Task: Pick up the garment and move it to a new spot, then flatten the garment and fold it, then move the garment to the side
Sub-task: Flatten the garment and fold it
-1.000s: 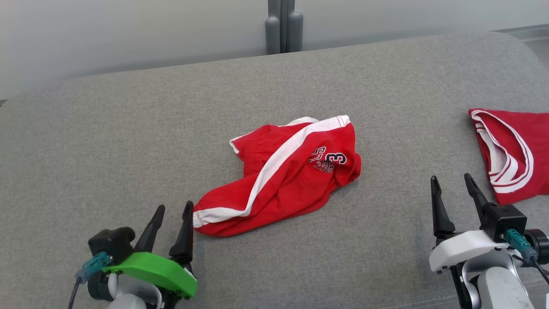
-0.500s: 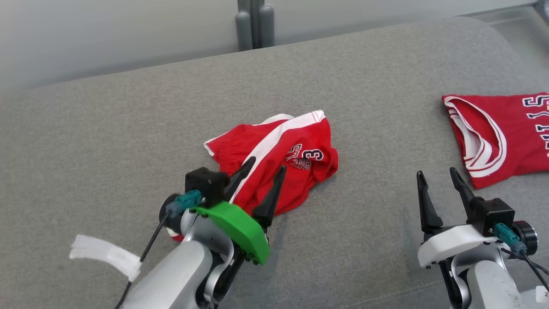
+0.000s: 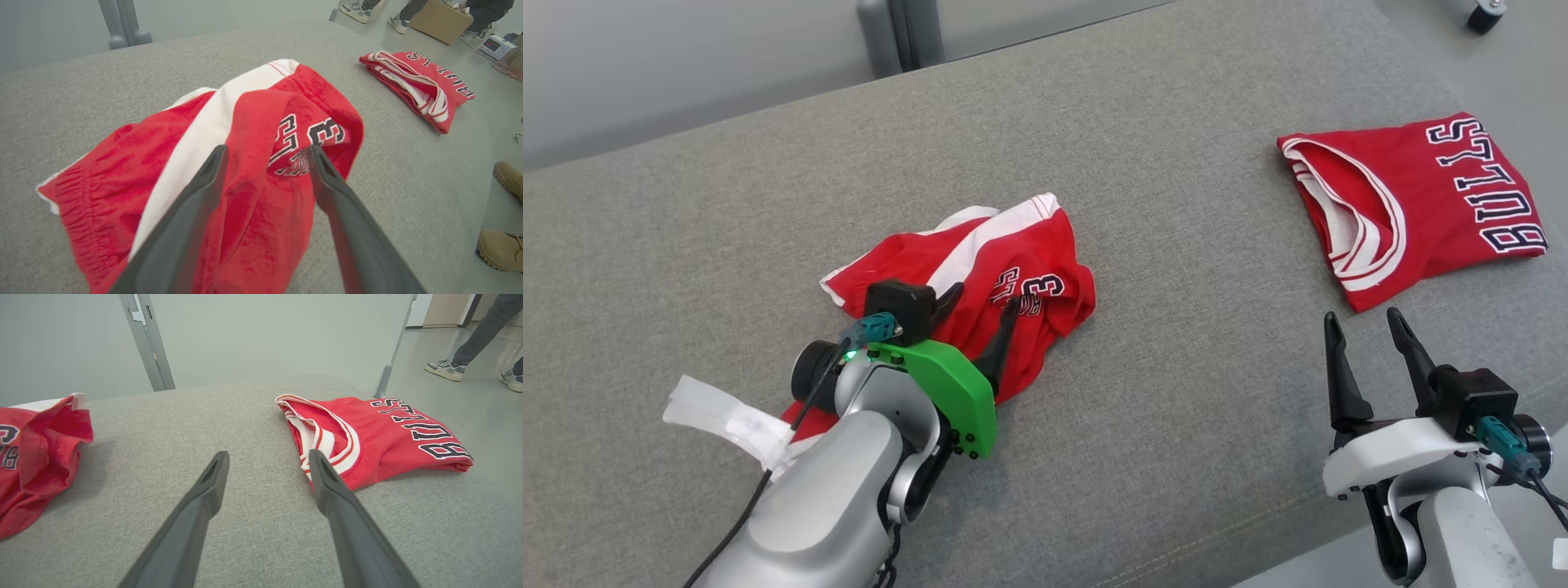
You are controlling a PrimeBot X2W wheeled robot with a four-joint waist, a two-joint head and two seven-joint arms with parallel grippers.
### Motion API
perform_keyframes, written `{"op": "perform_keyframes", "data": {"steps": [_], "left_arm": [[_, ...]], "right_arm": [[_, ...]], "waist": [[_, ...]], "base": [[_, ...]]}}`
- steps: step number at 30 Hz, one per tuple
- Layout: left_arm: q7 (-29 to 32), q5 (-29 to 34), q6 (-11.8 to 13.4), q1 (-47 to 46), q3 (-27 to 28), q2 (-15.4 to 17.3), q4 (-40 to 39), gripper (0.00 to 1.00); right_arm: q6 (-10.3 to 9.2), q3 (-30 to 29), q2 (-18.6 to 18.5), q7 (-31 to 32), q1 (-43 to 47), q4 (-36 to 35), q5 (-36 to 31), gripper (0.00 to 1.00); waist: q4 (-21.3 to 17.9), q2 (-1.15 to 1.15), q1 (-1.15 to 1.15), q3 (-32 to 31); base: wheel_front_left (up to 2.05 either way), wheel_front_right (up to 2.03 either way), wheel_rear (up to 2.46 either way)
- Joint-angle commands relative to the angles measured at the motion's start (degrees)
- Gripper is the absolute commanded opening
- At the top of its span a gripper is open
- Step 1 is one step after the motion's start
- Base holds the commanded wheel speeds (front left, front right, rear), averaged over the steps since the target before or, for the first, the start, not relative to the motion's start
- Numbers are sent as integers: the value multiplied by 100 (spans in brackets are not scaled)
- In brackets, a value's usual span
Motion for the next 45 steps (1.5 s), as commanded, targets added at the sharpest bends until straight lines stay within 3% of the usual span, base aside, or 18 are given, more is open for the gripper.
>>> {"op": "perform_keyframes", "data": {"steps": [1, 6, 7, 8, 9, 10, 18, 27, 28, 31, 33, 34, 42, 45], "left_arm": [[-52, 68, 29, -123, 12, 68, 157, 100], [-104, 75, -37, -195, -16, 10, 408, 100], [-109, 81, -50, -209, -31, -8, 444, 88], [-118, 81, -66, -216, -45, -37, 474, 39], [-129, 81, -94, -220, -63, -60, 495, 15], [-135, 99, -127, -234, -96, -79, 509, 0], [-194, 249, -304, -191, -414, -210, 221, 0], [-9, 415, -244, 367, -937, -212, -296, 0], [-9, 402, -249, 420, -972, -232, -283, 5], [-50, 371, -266, 493, -1014, -277, -234, 38], [-97, 370, -285, 509, -1033, -295, -184, 86], [-113, 344, -288, 517, -1021, -312, -163, 100], [-271, -35, -446, 646, -805, -367, -466, 100], [-315, -207, -403, 797, -651, -156, -1068, 100]], "right_arm": [[-6, -15, -13, -15, 20, -29, 40, 100], [-6, -33, -12, -15, 23, -32, 59, 100], [-6, -31, -14, -15, 12, -29, 61, 100], [-6, -25, -15, -15, 2, -28, 64, 100], [-6, -21, -15, -15, -4, -27, 65, 100], [-6, -16, -14, -15, -7, -28, 60, 100], [-6, -49, -15, -15, 12, -3, 33, 100], [-6, -86, -16, -15, -1, -34, 3, 100], [-6, -87, -16, -15, -15, -38, 0, 100], [-6, -101, -15, -15, -44, -36, -26, 100], [-6, -115, -15, -15, -59, -20, -56, 100], [-6, -124, -15, -15, -64, -14, -62, 100], [-6, -157, -15, -15, 13, 4, -154, 100], [-6, -248, -16, -15, 95, -24, -286, 100]], "waist": [[-98, 0, 0, 86], [-31, 0, 0, 99], [-7, 0, 0, 99], [17, 0, 0, 98], [41, 0, 0, 95], [67, 0, 0, 94], [245, 0, 0, 88], [414, 0, 0, 207], [428, 0, 0, 225], [467, 0, 0, 271], [489, 0, 0, 288], [501, 0, 0, 294], [603, 0, 0, 184], [722, 0, 0, 49]], "base": [[0, 0, 0], [0, 0, 0], [0, 0, 0], [0, 0, 0], [0, 0, 0], [0, 0, 0], [0, 0, 0], [0, 0, 0], [0, 0, 0], [0, 0, 0], [0, 0, 0], [0, 0, 0], [0, 0, 0], [0, 0, 0]]}}
